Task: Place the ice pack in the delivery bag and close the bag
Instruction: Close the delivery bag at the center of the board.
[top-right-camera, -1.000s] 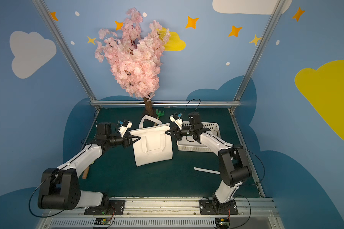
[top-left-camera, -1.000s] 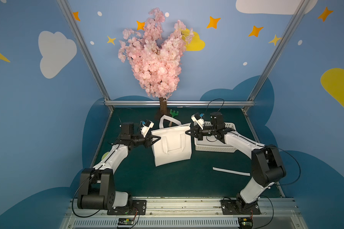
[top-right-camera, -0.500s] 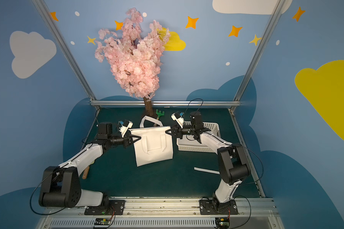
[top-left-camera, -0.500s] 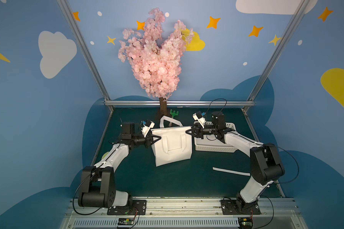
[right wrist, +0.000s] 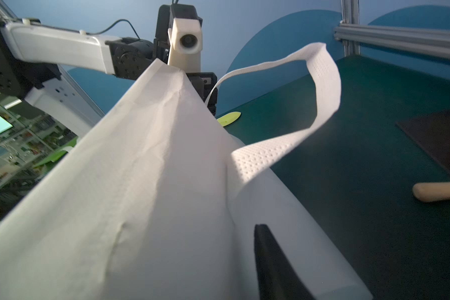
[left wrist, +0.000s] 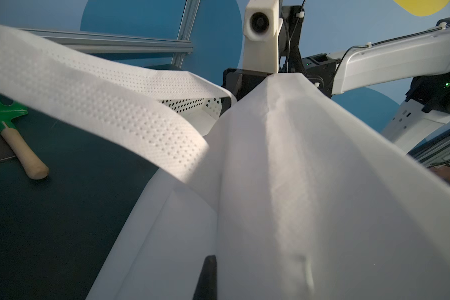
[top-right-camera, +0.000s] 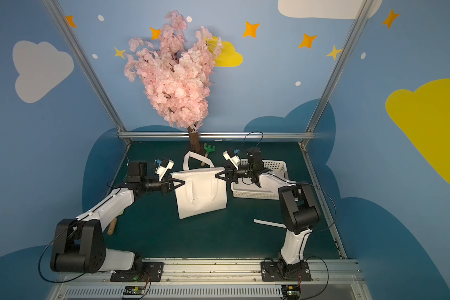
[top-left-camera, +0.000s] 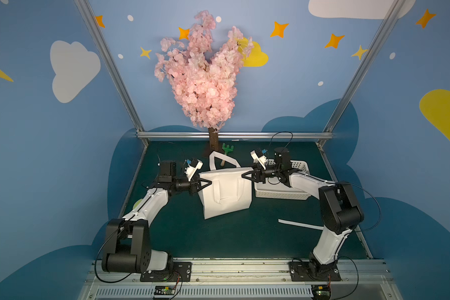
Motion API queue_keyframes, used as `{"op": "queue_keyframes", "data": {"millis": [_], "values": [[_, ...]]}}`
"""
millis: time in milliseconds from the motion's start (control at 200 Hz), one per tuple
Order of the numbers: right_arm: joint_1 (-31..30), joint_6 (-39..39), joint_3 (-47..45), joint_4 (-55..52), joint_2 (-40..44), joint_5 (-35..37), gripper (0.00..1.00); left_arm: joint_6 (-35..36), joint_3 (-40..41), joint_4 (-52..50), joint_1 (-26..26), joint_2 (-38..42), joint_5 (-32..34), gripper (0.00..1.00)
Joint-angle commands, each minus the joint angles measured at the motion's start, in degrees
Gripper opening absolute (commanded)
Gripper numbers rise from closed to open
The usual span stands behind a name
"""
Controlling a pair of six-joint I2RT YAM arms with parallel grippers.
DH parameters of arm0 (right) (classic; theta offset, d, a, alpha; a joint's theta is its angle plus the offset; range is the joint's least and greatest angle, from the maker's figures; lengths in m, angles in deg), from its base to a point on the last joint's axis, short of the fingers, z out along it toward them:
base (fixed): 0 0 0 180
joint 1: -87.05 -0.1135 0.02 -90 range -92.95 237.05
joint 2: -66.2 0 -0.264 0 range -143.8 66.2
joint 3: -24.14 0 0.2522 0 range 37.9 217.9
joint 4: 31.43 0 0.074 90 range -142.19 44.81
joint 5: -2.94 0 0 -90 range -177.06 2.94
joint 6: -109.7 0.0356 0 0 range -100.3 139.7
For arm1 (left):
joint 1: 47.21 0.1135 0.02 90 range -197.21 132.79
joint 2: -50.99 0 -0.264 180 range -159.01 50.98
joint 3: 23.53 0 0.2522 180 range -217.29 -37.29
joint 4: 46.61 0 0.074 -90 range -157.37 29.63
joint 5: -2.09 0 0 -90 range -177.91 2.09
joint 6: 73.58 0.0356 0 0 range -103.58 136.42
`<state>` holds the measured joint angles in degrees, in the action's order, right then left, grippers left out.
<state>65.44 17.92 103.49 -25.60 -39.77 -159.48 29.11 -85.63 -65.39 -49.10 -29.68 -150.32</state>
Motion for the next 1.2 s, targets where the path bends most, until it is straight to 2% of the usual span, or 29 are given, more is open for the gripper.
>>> {"op": "queue_keyframes", "data": {"millis": [0,70,305,330,370,390,421,466,586,676,726,836,936,1196], "values": [[1.13,3.83,0.54,4.96,-2.54,-3.12,0.11,2.75,-1.94,-3.48,0.46,-0.26,-4.46,0.03],[1.95,4.93,0.43,6.64,-2.7,-3.63,0.02,3.31,-1.64,-3.54,0.96,-0.11,-4.66,0.03],[3.1,7.24,0.05,9.42,-2.7,-4.5,0.0,0.79,-1.89,-1.25,2.85,-1.56,-7.6,0.04],[3.21,7.39,0.08,9.41,-2.74,-4.53,0.0,0.6,-1.95,-1.32,2.86,-1.52,-7.06,0.08],[3.19,7.68,0.38,9.37,-2.72,-4.72,0.0,-0.03,-1.94,-0.94,2.72,-1.6,-6.79,0.32],[3.16,7.93,0.6,9.32,-2.7,-4.67,0.0,-0.88,-1.87,-0.01,2.68,-1.52,-6.31,0.36],[3.07,8.32,0.79,9.32,-2.66,-4.68,0.0,-1.79,-1.91,0.6,2.37,-1.43,-5.26,0.34],[2.76,8.69,0.85,9.26,-2.41,-4.27,0.08,-1.25,-2.43,-0.51,1.77,-1.38,-3.98,0.33],[2.01,7.09,0.8,6.26,-1.23,-2.45,0.18,1.0,-4.38,-4.68,-0.1,-1.1,-2.25,0.33],[1.66,6.22,0.77,4.91,-0.77,-2.5,0.19,0.11,-4.57,-3.94,-0.82,-1.14,-1.75,0.33],[1.59,6.35,1.04,4.55,-0.9,-2.82,0.19,-0.88,-4.62,-2.37,-1.09,-1.21,-1.32,0.34],[1.47,7.23,1.39,5.19,-1.21,-3.59,0.09,-1.05,-5.57,-1.73,-1.61,-2.41,-2.36,0.27],[1.98,7.67,1.45,5.2,-1.1,-4.22,0.0,0.61,-5.52,-3.17,-1.59,-2.74,-3.67,0.03],[4.23,7.79,0.99,6.11,-0.48,-6.35,0.0,1.03,-3.43,-1.46,2.74,0.15,-7.38,0.03]]}}
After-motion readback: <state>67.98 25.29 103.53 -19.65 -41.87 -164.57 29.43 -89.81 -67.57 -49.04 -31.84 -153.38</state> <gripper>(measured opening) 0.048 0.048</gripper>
